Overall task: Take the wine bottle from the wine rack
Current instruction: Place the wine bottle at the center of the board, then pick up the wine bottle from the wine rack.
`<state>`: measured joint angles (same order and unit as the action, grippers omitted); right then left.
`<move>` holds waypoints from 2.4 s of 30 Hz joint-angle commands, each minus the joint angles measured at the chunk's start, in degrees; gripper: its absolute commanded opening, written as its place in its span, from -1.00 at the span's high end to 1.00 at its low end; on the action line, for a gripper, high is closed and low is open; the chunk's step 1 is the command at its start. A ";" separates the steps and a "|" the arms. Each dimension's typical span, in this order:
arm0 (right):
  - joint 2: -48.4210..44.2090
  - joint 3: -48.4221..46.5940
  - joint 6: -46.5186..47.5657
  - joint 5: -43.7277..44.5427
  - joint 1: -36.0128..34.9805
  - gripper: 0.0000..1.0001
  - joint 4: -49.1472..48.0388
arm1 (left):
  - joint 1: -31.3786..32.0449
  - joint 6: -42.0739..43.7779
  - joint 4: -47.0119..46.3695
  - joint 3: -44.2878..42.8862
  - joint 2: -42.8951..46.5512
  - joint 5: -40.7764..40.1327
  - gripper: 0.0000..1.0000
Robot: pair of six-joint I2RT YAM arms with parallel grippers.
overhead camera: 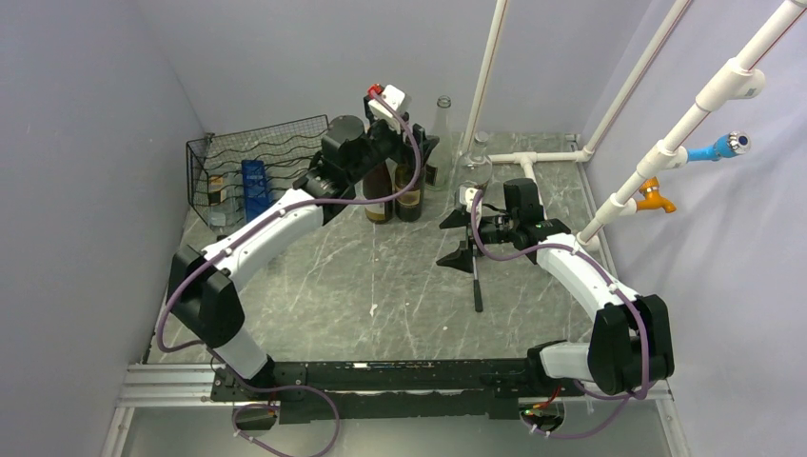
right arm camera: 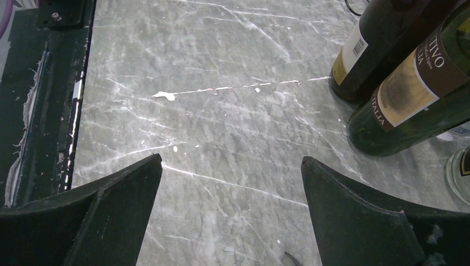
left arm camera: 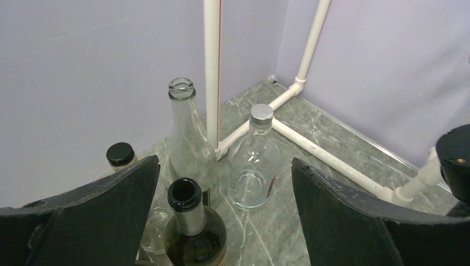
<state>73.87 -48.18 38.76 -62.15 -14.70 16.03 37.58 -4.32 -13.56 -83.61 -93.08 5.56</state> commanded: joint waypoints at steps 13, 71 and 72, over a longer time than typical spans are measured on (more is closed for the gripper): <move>-0.05 -1.74 1.32 -2.63 0.22 -0.99 -0.39 | -0.14 -2.83 4.97 -1.25 8.90 4.37 -0.99; -2.90 -4.57 8.16 -6.66 0.41 -1.00 8.76 | -3.75 -0.47 28.81 33.53 51.58 -28.52 -0.99; -2.53 -4.77 8.58 -6.91 0.45 -1.00 9.39 | -4.24 -0.11 28.95 34.31 51.71 -29.65 -0.99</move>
<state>71.99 -50.13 45.10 -65.87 -14.48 24.16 34.52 -5.17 15.62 -50.70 -41.71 -19.33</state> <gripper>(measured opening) 0.994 0.995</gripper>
